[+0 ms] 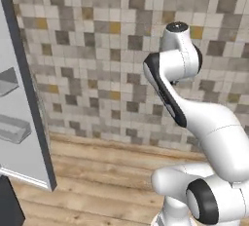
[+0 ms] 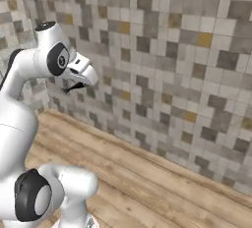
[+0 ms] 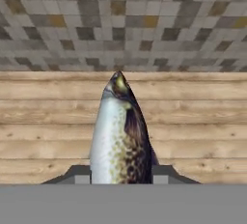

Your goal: Take the cheese, fish, and garlic from the fridge and place them on the plate on the dining counter to create an appetizer plate.

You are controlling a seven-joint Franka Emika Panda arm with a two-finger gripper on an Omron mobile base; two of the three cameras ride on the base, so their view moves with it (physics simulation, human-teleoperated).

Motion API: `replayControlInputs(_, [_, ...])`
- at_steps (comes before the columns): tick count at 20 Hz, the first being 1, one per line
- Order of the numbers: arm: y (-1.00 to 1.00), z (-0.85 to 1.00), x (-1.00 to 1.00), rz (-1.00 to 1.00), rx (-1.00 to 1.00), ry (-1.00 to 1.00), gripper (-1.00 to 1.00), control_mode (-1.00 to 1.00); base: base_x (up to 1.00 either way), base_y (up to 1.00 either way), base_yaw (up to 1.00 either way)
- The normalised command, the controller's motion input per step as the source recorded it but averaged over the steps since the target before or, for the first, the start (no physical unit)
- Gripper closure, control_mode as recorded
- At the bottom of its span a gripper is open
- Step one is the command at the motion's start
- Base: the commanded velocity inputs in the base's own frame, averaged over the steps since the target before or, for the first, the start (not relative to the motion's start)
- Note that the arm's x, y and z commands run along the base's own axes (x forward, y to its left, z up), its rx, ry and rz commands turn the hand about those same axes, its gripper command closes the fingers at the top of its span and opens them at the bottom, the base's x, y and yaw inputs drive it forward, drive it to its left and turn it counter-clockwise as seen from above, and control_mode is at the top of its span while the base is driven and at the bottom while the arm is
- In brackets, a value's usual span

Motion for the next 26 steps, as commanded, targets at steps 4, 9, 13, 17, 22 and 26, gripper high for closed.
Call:
replayControlInputs(4, [0.00,0.00,0.00,0.00,0.00,0.00,1.00,1.00,0.14,-0.16,-0.81])
replayControlInputs(9, [0.00,0.00,0.00,0.00,0.00,0.00,1.00,1.00,0.35,-0.03,-0.76])
replayControlInputs(13, [0.00,0.00,0.00,0.00,0.00,0.00,1.00,1.00,0.61,0.00,-0.69])
replayControlInputs(17, [0.00,0.00,0.00,0.00,0.00,0.00,1.00,1.00,0.67,0.04,-0.68])
replayControlInputs(22, [0.00,0.00,0.00,0.00,0.00,0.00,1.00,1.00,0.75,0.35,-0.68])
replayControlInputs(26, [0.00,0.00,0.00,0.00,0.00,0.00,1.00,1.00,0.73,0.55,-0.69])
